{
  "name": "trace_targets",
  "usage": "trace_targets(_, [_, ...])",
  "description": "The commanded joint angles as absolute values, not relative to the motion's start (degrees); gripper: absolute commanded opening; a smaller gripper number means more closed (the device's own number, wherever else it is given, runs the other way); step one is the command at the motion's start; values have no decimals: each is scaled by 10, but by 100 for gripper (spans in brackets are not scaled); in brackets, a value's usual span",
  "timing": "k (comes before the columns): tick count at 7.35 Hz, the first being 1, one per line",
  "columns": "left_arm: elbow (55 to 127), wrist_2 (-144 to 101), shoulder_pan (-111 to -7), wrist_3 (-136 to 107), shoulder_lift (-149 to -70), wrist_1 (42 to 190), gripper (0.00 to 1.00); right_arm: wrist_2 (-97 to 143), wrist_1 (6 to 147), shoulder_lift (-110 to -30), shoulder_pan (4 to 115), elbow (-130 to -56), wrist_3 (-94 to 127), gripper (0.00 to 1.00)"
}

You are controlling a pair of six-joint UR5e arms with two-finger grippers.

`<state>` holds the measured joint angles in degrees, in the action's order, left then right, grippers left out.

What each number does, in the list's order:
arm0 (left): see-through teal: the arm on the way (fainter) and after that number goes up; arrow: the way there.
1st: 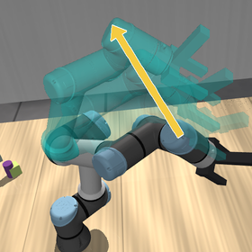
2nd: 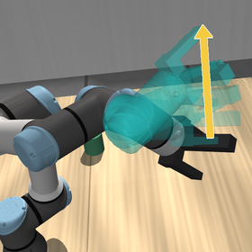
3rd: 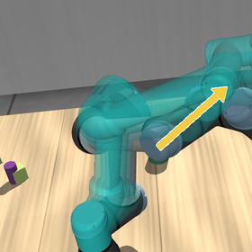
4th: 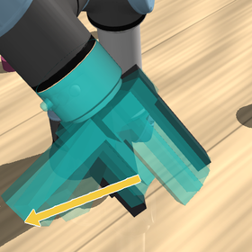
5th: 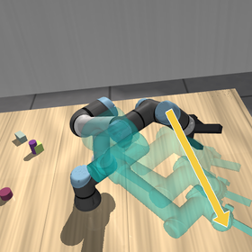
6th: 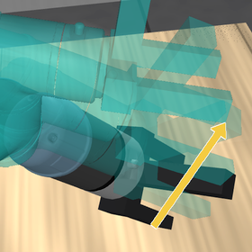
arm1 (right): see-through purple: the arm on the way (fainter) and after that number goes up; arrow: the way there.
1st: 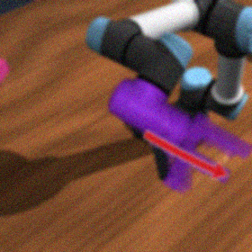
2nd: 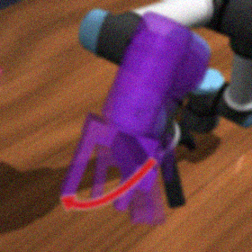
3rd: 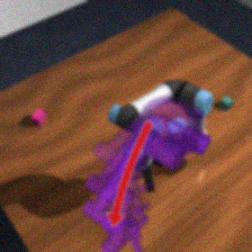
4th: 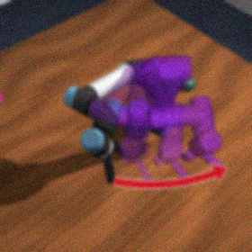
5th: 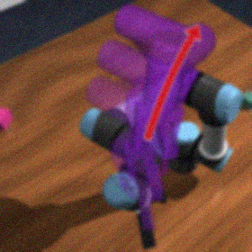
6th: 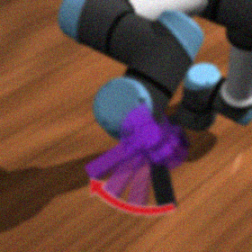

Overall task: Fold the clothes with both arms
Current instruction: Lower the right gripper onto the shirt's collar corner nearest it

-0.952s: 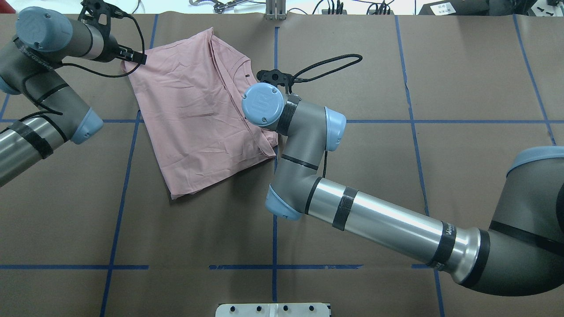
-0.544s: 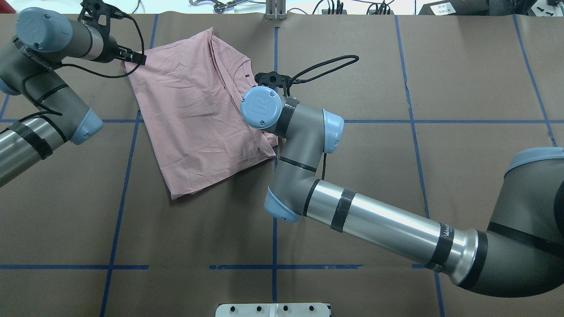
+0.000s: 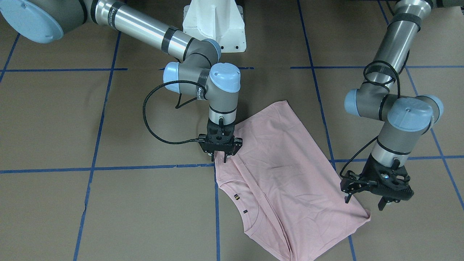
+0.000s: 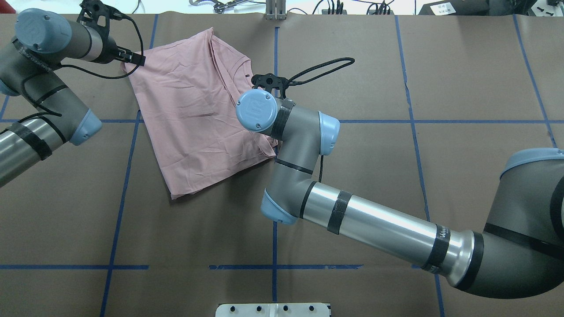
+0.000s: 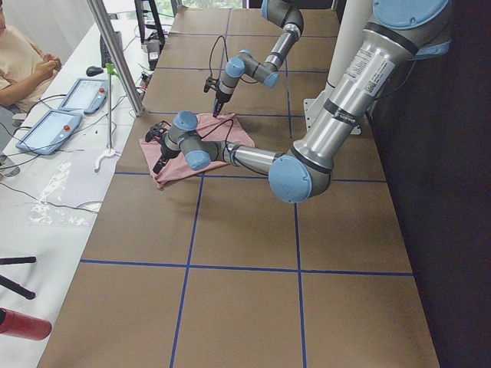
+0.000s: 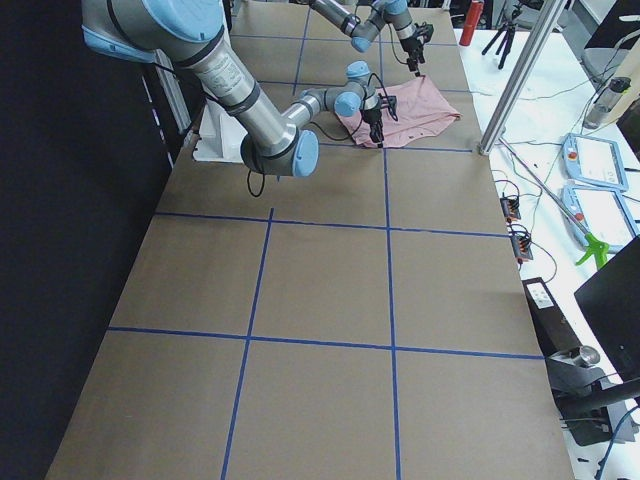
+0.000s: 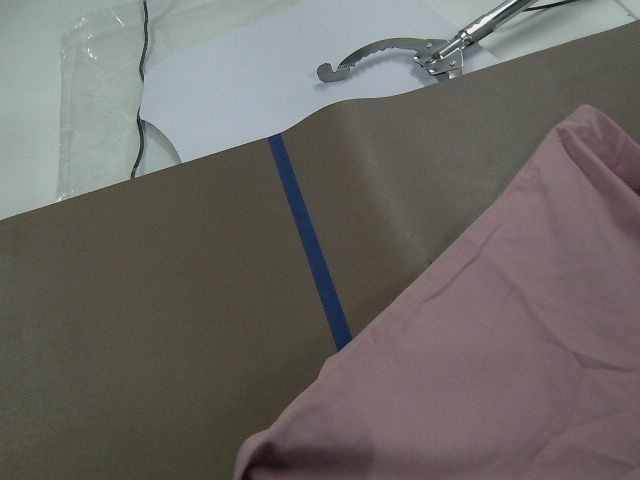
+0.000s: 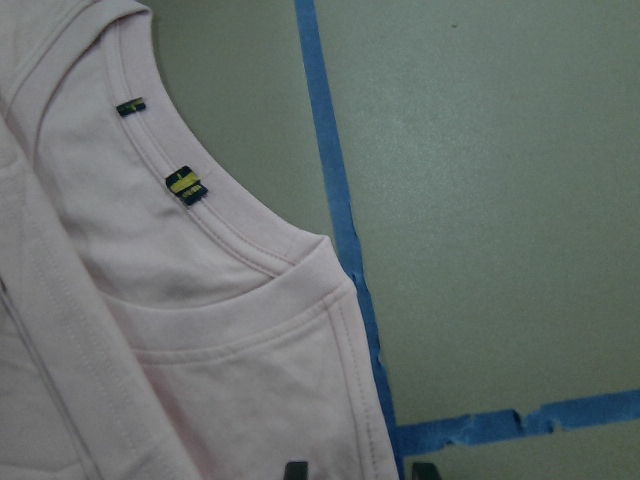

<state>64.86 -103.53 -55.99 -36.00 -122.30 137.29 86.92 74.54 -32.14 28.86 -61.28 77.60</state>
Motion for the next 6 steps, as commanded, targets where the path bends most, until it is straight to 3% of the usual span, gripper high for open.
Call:
trace_targets(1, [649,-1035,-560,-360,-1223,1373,100,866,745,-320,286,-609,776,45])
trace_targets(3, [649,-1035,-561,-360,-1223,1373,100,865,745,-321,284,-607,776,37])
trace_targets(4, [649,-1035,-560,-360,-1223,1373,100,865,745,-321,284,-605,776,22])
trace_targets(5, [649,-1035,-560,-359,-1223,1373,100,865,746,-321,284,-605,775,0])
trace_targets(6, [649,-1035,-560,-359,-1223,1373,100,865,746,-321,284,-605,774,0])
